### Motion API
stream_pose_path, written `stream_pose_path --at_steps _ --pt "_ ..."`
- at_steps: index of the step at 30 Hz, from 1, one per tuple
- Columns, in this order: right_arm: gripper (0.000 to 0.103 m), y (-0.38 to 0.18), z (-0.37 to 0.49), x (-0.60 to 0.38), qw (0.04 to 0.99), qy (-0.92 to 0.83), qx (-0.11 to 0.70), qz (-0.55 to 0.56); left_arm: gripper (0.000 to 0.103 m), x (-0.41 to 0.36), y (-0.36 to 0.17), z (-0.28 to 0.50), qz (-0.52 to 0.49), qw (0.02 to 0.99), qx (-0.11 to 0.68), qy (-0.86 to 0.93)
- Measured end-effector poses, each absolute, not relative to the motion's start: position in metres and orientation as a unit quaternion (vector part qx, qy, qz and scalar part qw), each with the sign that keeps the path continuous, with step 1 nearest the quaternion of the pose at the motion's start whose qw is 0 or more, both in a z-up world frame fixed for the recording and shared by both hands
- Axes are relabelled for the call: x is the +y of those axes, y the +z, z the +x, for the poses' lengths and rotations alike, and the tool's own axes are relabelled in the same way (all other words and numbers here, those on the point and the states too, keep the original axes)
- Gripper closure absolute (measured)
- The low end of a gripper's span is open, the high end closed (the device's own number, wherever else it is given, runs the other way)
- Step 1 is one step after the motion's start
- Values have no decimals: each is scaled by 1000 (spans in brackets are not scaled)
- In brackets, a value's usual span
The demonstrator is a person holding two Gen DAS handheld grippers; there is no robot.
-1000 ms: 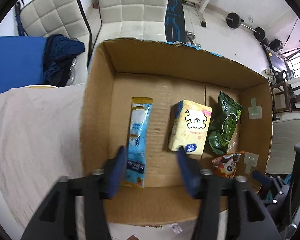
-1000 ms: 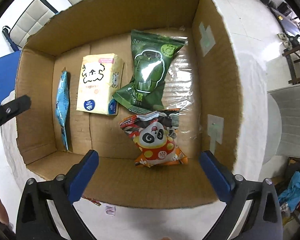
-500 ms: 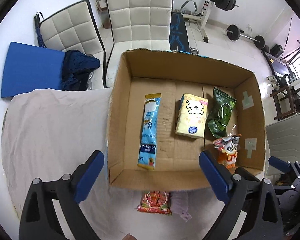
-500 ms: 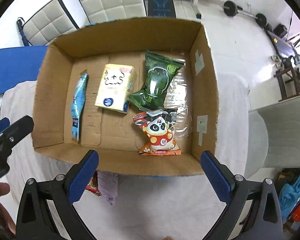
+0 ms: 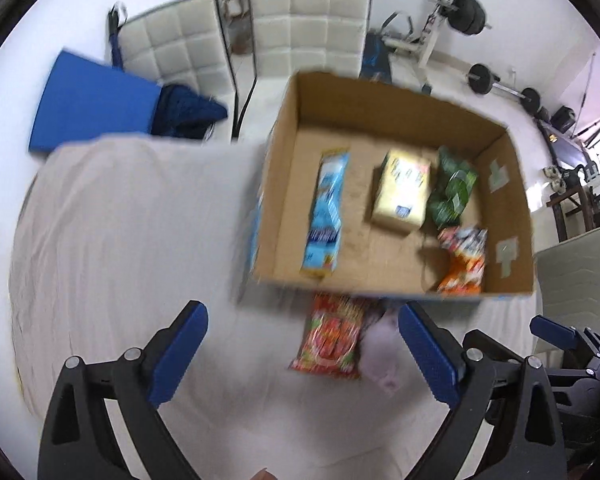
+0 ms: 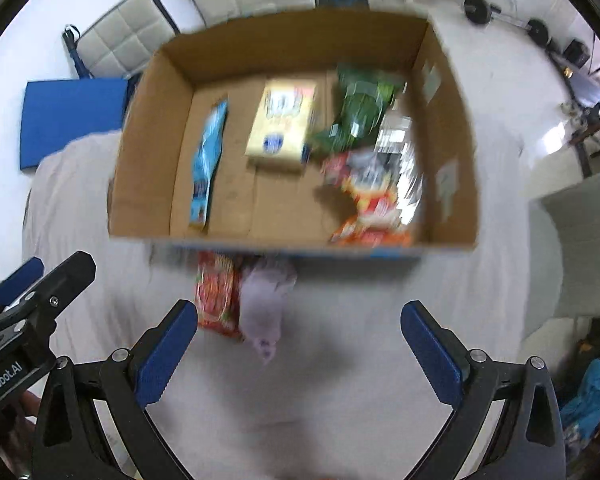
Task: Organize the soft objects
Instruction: 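Grasp the red-orange snack bag with the left gripper while the right gripper grasps the lilac sock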
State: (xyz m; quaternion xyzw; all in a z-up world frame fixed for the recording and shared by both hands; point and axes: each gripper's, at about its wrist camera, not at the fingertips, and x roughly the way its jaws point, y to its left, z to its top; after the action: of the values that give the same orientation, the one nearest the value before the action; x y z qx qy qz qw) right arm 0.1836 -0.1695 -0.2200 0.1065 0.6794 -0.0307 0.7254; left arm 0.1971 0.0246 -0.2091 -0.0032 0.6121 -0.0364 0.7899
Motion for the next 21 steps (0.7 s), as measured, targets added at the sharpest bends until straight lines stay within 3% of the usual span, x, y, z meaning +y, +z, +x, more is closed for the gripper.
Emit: stream_pose_path --at_steps 10,13,18,21 --pt "4 -320 168 -159 664 -27 717 210 5 65 -286 171 -5 742 670 15" --pt "20 -347 173 -154 648 -28 727 224 5 74 -299 166 -1 737 676 26" --pt "36 -370 177 -144 648 -41 730 211 5 80 -313 164 11 728 685 33" --pt "61 -371 179 -138 653 -33 728 207 5 78 -316 167 17 726 687 29"
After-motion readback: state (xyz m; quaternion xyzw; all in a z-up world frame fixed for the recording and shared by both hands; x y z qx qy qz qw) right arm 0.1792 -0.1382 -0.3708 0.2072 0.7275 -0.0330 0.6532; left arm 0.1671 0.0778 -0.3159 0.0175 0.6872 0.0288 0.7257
